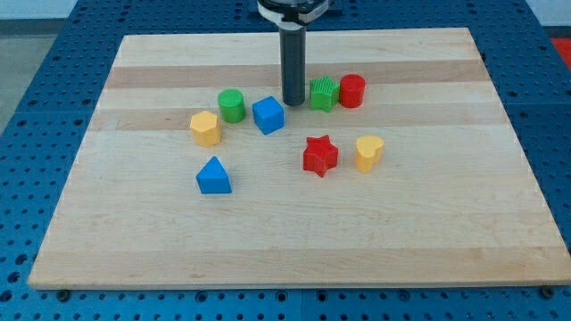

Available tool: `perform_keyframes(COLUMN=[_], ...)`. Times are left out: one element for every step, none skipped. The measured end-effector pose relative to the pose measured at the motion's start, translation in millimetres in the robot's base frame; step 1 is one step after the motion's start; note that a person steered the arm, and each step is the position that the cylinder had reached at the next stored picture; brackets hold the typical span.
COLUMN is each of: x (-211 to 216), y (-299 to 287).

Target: Slide the blue cube below the green circle

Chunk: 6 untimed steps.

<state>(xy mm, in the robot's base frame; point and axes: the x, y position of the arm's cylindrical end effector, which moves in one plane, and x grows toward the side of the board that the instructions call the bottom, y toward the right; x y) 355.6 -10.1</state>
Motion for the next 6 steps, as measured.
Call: perform_keyframes(x=[10, 20, 42, 62, 72, 72], y=[-3, -3, -7, -11, -32, -61])
